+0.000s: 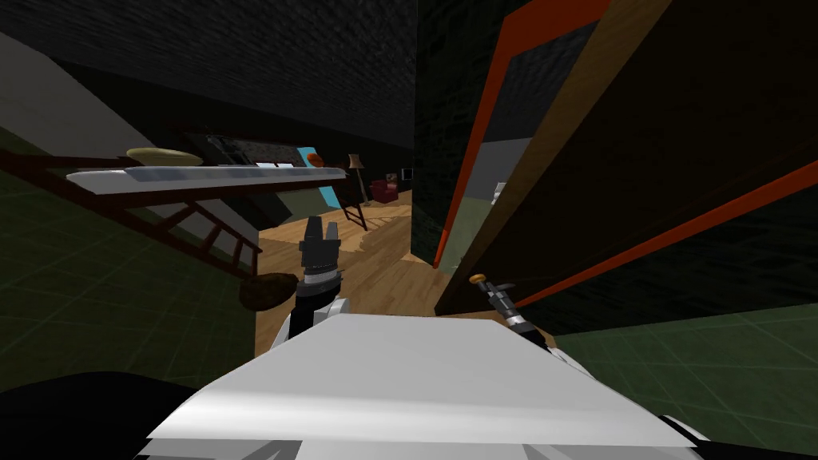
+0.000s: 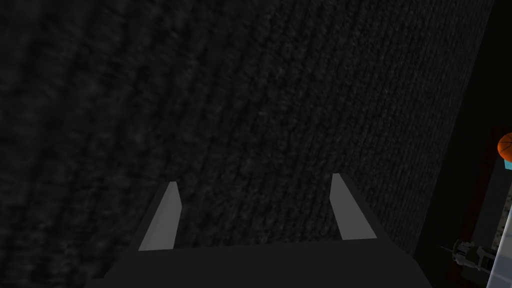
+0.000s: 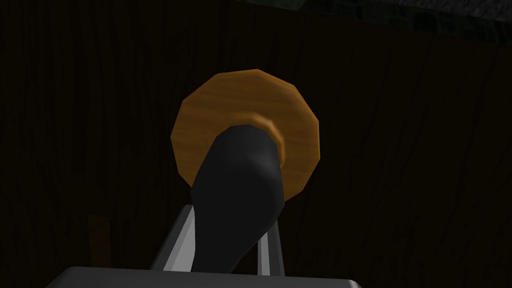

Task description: Pull the door open

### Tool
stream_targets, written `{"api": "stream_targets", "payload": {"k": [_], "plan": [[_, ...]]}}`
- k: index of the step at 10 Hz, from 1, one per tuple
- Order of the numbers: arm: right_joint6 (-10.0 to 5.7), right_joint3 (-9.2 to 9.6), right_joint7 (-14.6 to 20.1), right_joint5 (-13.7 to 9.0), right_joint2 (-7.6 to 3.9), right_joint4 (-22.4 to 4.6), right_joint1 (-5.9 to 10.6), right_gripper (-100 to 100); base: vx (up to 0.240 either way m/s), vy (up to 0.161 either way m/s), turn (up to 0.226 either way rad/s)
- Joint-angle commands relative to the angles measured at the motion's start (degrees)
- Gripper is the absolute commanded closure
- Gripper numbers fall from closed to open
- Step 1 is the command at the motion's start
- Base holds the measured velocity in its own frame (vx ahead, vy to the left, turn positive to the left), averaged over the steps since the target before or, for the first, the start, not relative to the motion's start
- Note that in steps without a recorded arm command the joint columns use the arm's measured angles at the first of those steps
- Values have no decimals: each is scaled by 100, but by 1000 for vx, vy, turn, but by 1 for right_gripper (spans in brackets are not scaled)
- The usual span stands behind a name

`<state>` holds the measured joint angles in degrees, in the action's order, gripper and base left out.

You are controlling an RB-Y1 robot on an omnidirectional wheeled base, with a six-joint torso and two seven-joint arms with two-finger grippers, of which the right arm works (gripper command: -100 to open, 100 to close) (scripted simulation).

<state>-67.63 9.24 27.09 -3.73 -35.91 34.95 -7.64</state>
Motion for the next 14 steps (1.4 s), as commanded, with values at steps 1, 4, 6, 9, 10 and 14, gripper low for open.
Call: {"api": "stream_targets", "payload": {"k": [1, 4, 6, 9, 10, 14], "plan": [[-128, 2, 11, -9, -40, -102, -15, 100, -199, -78, 182], [-319, 17, 36, -22, -86, -210, -66, 100, -209, -79, 171], [-413, 24, 48, -29, -109, -264, -91, 100, -203, -72, 129], [-447, 52, 54, -39, -103, -279, -130, 100, -138, -75, 140], [-495, 57, 56, -46, -111, -313, -139, 100, -199, -114, 194], [-710, 83, 66, -81, -146, -464, -179, 100, -208, -89, 202]]}}
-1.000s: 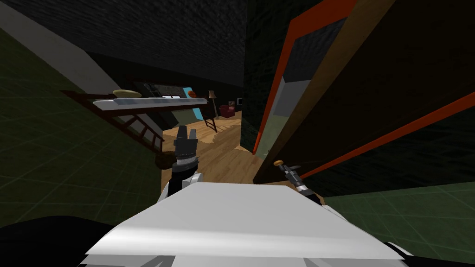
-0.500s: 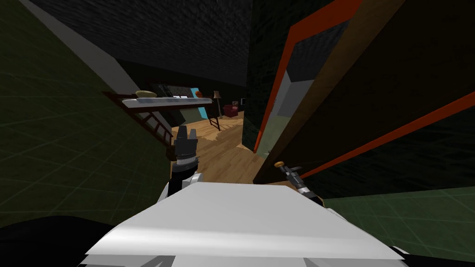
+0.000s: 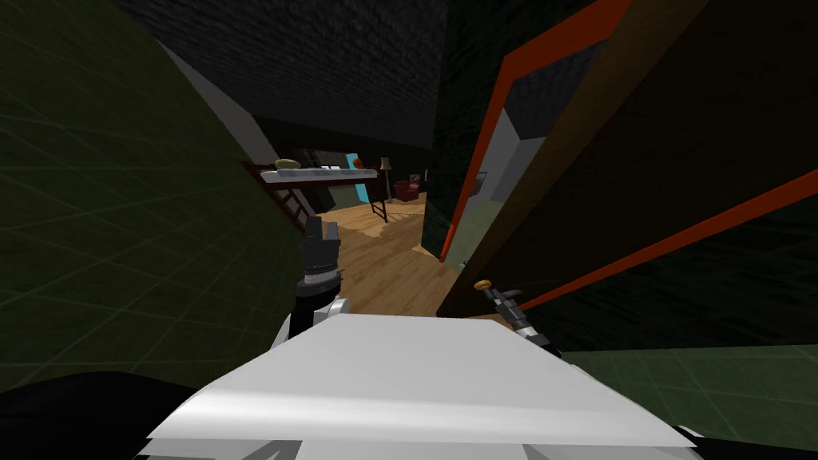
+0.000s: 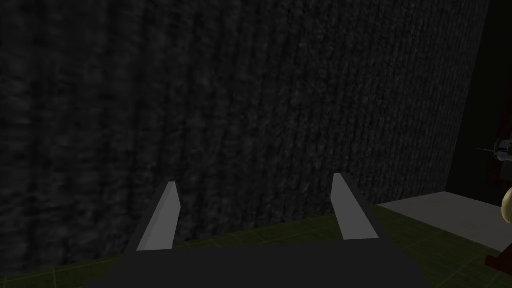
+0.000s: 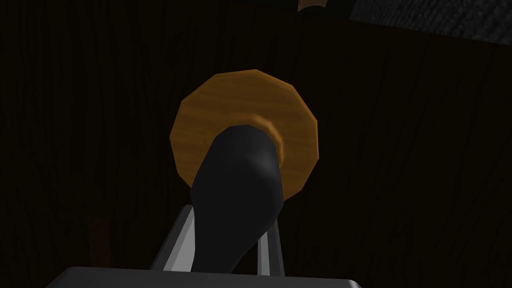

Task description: Pull the door open

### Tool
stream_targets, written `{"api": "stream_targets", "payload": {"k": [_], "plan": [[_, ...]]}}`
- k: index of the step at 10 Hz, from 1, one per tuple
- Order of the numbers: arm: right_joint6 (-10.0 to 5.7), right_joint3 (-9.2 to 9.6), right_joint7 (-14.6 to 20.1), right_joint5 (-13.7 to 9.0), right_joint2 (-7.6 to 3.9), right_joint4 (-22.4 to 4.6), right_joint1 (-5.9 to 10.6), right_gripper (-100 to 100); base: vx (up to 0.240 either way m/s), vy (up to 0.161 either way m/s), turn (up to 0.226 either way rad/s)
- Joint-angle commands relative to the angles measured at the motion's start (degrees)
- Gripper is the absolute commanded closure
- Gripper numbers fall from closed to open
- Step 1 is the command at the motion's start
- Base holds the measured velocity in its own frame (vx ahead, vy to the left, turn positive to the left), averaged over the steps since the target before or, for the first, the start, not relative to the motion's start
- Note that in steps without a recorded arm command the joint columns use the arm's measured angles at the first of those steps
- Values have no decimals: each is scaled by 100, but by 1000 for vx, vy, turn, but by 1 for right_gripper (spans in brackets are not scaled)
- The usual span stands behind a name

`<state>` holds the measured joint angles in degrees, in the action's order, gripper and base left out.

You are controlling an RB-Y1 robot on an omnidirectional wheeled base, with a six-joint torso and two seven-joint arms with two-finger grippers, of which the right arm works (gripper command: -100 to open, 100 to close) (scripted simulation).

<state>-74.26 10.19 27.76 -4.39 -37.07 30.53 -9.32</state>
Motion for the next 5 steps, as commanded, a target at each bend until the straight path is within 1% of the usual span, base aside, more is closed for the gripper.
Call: {"api": "stream_targets", "payload": {"k": [1, 3, 5], "plan": [[-73, -9, 0, -19, -35, -39, -15, 100, -188, -88, 117], [-163, 1, 4, -34, -50, -102, -32, 100, -177, -77, 141], [-230, 9, 8, -45, -61, -149, -45, 100, -175, -54, 121]]}}
